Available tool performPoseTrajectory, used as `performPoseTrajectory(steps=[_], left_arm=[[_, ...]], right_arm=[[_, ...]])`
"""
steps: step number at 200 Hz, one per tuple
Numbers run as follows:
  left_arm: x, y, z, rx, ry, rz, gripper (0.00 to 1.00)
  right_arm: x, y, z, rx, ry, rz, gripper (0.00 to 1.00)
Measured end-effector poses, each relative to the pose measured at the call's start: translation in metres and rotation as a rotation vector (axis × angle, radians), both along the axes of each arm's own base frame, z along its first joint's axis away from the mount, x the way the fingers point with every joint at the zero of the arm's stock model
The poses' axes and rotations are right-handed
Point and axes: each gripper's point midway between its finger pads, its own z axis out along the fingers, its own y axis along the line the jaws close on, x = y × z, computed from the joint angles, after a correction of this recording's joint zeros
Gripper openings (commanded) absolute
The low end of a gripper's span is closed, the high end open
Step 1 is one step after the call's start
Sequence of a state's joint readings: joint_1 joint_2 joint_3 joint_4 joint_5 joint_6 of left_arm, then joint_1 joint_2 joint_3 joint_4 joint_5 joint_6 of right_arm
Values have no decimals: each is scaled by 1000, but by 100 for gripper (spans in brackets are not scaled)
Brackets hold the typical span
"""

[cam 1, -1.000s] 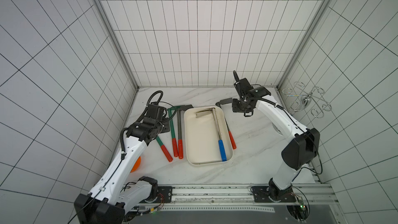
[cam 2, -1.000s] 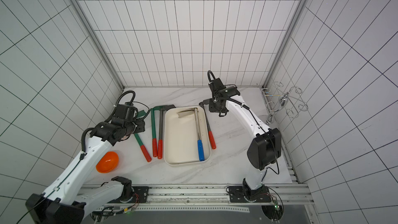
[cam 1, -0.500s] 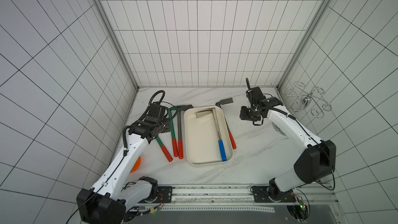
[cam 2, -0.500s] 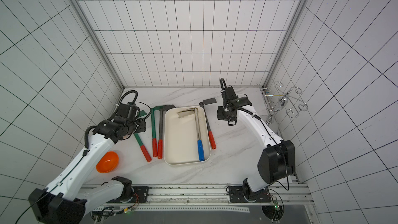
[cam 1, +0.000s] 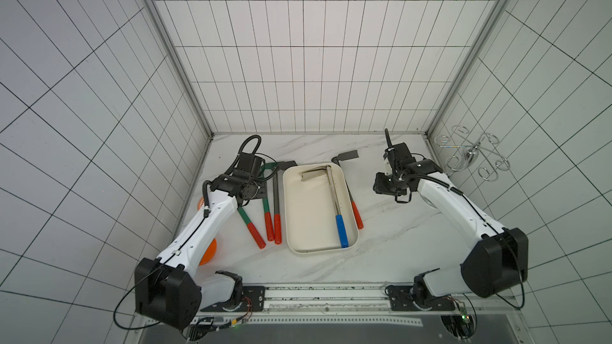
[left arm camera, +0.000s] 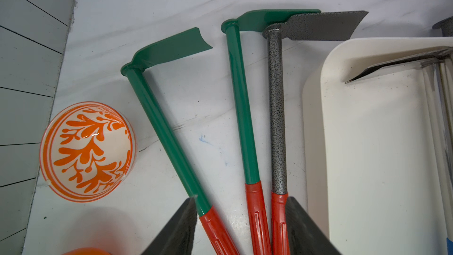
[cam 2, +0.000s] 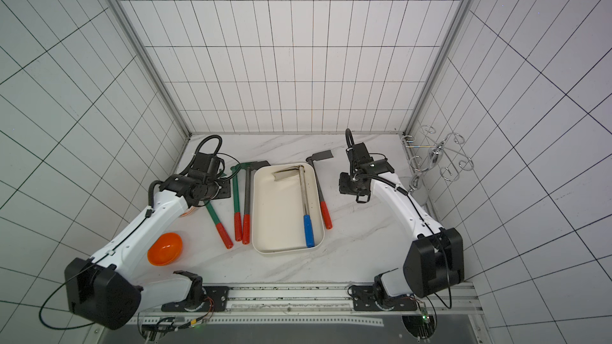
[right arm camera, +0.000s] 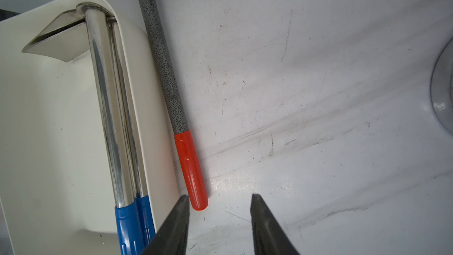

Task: Put the small hoe into the storage box
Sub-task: Pick up the hoe from the center of the board.

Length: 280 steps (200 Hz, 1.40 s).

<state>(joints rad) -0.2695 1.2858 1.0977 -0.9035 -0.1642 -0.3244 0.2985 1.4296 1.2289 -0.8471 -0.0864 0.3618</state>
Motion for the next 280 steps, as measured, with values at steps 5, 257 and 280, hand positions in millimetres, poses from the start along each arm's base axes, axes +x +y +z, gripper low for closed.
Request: performPoseTrajectory(steps=[5,257,280], left_arm=[[2,-1,-2,0,5,-1,59],[121,-32,-94,-63,182,-131,52],[124,-37,-95,-82,184,-152,52]], right_arm=[[-1,0,-1,0,2,1,43],[-6,2,4,37,-7,8,42],[-7,3,3,44,-2,7,42]])
